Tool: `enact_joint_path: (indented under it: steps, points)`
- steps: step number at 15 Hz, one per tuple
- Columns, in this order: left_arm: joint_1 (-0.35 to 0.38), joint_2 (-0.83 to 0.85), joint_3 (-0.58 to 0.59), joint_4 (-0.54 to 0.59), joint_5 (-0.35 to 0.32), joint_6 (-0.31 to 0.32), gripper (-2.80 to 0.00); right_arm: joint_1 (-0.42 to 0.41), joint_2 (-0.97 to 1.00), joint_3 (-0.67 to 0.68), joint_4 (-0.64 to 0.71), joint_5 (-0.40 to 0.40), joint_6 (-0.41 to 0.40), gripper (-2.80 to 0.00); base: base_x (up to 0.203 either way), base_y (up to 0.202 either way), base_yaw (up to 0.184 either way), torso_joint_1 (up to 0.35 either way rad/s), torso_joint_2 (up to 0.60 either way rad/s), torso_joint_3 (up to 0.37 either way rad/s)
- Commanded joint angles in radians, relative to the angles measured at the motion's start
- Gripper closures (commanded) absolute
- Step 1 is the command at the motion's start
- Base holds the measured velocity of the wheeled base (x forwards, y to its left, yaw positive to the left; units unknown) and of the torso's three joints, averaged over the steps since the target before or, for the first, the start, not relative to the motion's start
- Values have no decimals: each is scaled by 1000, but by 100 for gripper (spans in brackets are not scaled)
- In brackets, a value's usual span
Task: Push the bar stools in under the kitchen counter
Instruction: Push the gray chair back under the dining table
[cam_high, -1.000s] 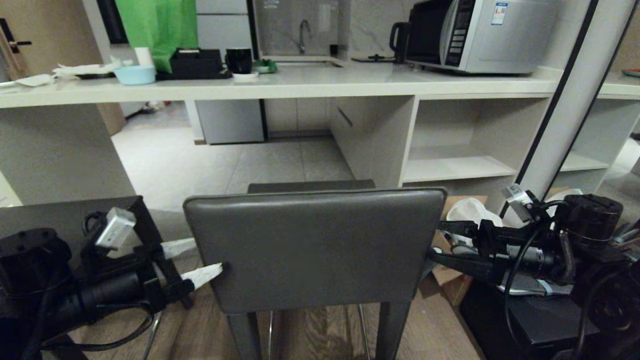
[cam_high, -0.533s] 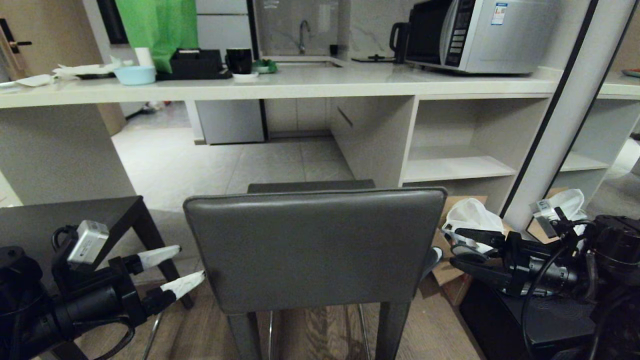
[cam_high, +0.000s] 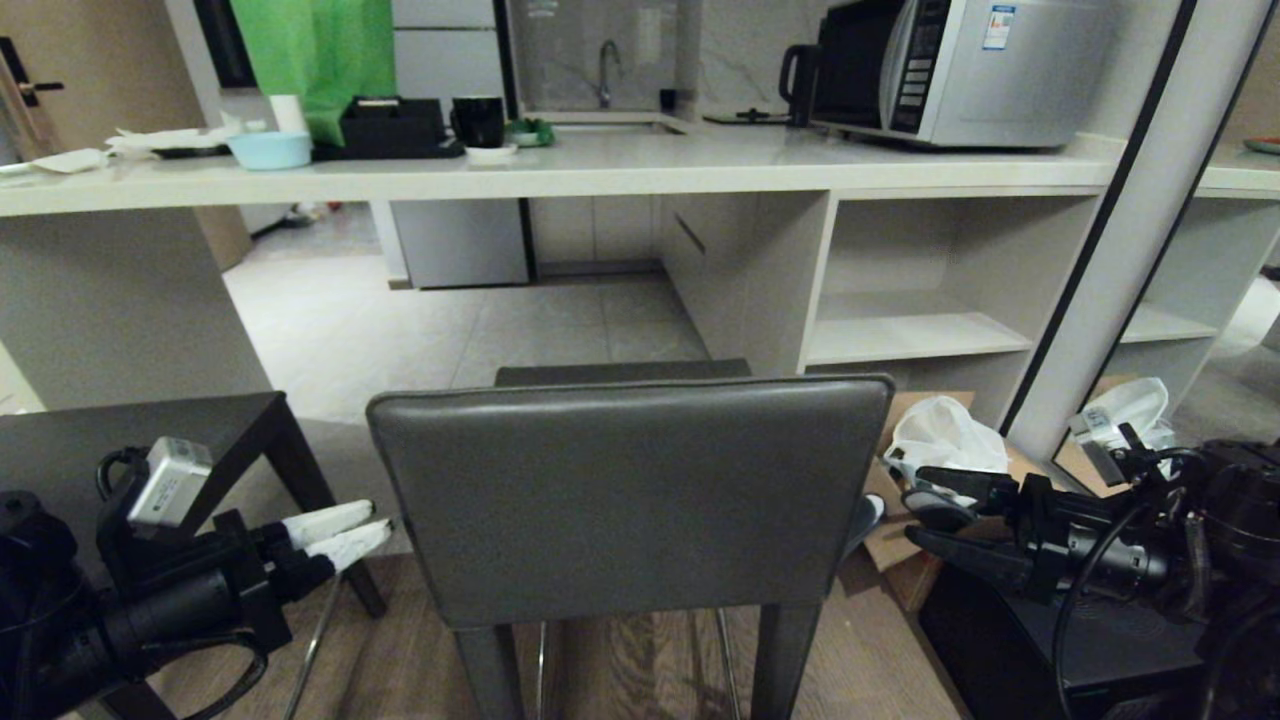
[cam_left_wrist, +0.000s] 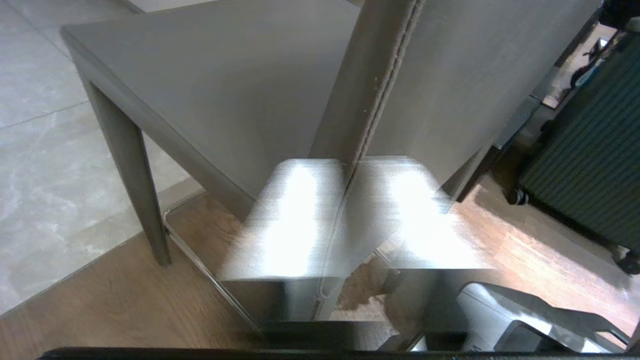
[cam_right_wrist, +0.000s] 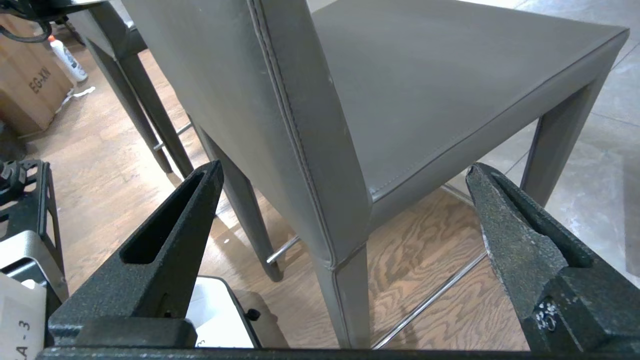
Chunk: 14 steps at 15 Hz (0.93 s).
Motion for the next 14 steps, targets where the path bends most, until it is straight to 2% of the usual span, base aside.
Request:
enact_joint_path:
  steps: [1, 3, 4, 6, 8, 14]
  points:
    - [-4, -3, -5, -9, -8, 1, 0, -1, -13, 2, -9, 6, 0, -280, 0, 0, 0, 0, 0, 0]
    - [-21, -7, -4, -9, -2, 8, 0, -2, -15, 1, -9, 2, 0, -280, 0, 0, 0, 0, 0, 0]
    - [-23, -10, 11, -9, 3, 10, 0, -4, -17, -1, -9, -34, 3, -280, 0, 0, 0, 0, 0, 0]
    - [-15, -24, 44, -9, 6, 9, 0, -9, -9, -3, -9, -155, 8, -280, 0, 0, 0, 0, 0, 0]
    - [-14, -22, 49, -9, 3, 10, 0, -36, -6, 0, -9, -166, 21, -280, 0, 0, 0, 0, 0, 0]
    - [-16, -22, 52, -9, 3, 10, 0, -35, -17, 20, -9, -166, 27, -280, 0, 0, 0, 0, 0, 0]
